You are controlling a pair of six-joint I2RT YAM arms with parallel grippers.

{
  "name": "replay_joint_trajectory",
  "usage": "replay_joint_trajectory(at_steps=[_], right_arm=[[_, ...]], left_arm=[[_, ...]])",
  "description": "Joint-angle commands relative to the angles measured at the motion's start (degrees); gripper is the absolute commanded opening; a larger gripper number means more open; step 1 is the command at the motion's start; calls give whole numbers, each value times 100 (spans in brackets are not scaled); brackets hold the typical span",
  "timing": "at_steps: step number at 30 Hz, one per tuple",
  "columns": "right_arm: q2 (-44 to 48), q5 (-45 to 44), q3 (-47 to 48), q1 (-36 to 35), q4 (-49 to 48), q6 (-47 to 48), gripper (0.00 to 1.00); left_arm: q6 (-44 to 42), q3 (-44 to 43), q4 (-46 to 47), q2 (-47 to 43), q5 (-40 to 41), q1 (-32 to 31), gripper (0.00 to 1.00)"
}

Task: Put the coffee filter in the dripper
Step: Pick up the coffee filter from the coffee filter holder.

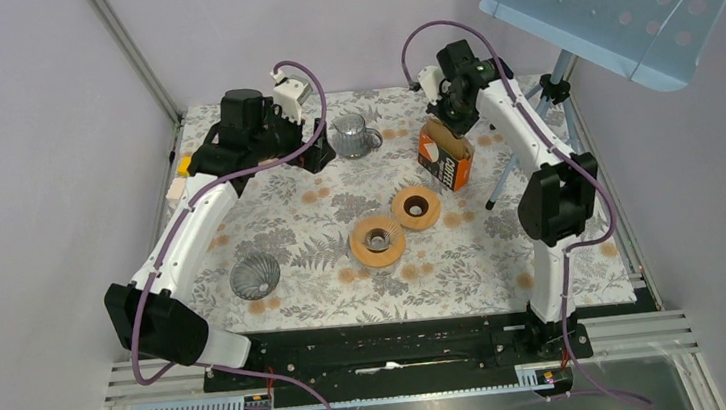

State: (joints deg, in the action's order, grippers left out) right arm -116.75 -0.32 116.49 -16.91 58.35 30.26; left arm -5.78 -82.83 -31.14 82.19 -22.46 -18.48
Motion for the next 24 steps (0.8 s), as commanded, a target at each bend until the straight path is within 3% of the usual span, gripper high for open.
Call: replay_joint_trajectory(at_steps=[1,8,15,24], right_arm=[[450,156,193,34,241,-20,0],[675,463,159,68,221,-150,0],[1241,1031,-531,126,-356,-107,0],[2054,926,-1852,153,-1428,-50,0]], left_arm=[[-66,-85,334,-33,-14,11,99],[-10,-122,633,176,-589,4,99],[933,-222,2437,954,-1739,-126,97],[2852,-1856,2915,2935,-1272,-796,83]])
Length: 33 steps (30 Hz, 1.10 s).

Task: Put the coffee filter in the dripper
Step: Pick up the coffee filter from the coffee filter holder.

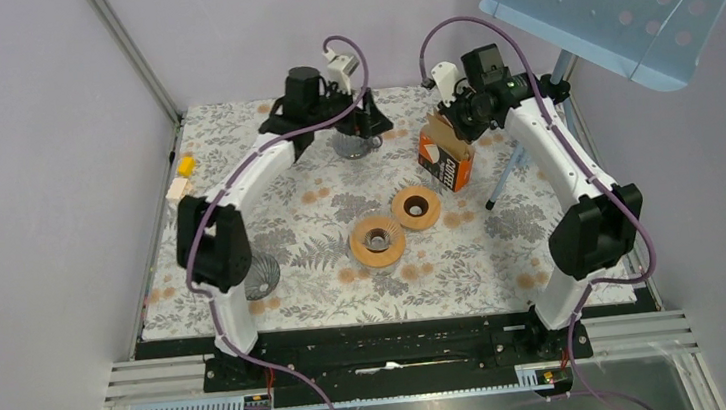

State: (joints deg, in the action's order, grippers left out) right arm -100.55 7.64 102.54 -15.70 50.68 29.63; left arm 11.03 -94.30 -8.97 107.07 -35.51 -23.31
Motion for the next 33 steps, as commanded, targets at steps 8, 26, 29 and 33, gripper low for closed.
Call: replay_joint_trajectory(at_steps=[8,26,29,33], right_arm=[[822,165,-1191,37,-1186,42,0],[716,230,-1118,67,-1209,110,0],[656,218,-1054,67,-1145,138,0],[608,220,-977,67,-1081,139,0]], left_arm=[[2658,-1596,1845,1522,-506,-542,76],[2723,-1698,2728,2131,-1167,-568,67],[2378,-1748,2957,2220,-1470,-569,73],[1805,-1750,3175,2281,-1858,-569,78]])
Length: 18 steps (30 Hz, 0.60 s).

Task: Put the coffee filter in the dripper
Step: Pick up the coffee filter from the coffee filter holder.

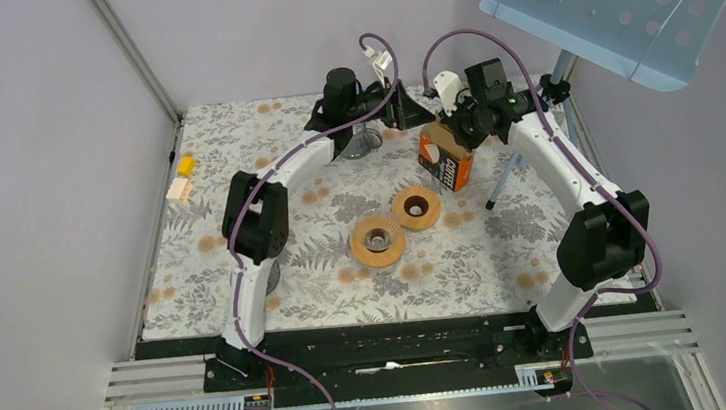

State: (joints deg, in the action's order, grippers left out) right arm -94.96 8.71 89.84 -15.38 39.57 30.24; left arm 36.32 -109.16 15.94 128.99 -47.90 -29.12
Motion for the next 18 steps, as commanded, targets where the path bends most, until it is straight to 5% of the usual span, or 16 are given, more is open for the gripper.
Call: replay_joint_trajectory(at_steps=[1,18], right_arm=[[34,121,315,40,37,76,0],[-140,131,512,43,256,114,0]], left_arm=[[-873,-249,739,107,-721,12,78],[-1742,-209,1375,341,-1742,-5,64]])
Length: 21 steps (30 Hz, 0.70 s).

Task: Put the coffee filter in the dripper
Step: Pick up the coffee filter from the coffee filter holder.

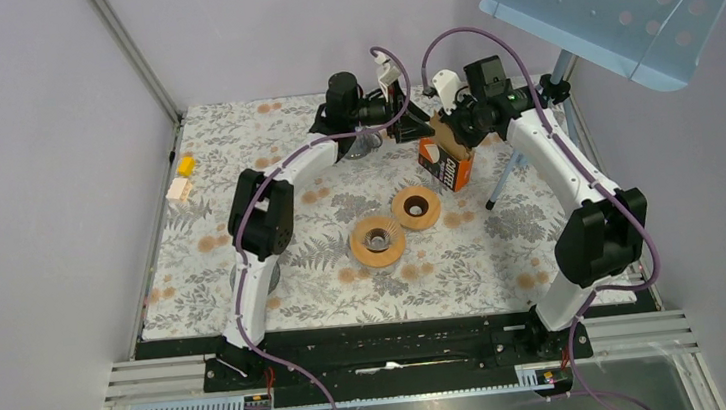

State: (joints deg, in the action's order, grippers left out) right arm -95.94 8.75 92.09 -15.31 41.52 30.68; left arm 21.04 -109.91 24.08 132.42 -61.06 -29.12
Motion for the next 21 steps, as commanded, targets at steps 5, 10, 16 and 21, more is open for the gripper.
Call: replay_joint_trajectory(at_steps=[5,10,16,21], right_arm=[[-78,164,338,37,88,56,0],[-94,180,374,37,149,72,0],[-99,211,388,37,203,100,0],[-110,210,379,41,232,122,0]], left_arm=[[-386,-170,557,4,-415,-32,62],[-839,-276,269,38,-185,-32,66],[-1388,-473,-100,98,-130,-32,68],[-1857,-505,-271,92,-120,-23,73]])
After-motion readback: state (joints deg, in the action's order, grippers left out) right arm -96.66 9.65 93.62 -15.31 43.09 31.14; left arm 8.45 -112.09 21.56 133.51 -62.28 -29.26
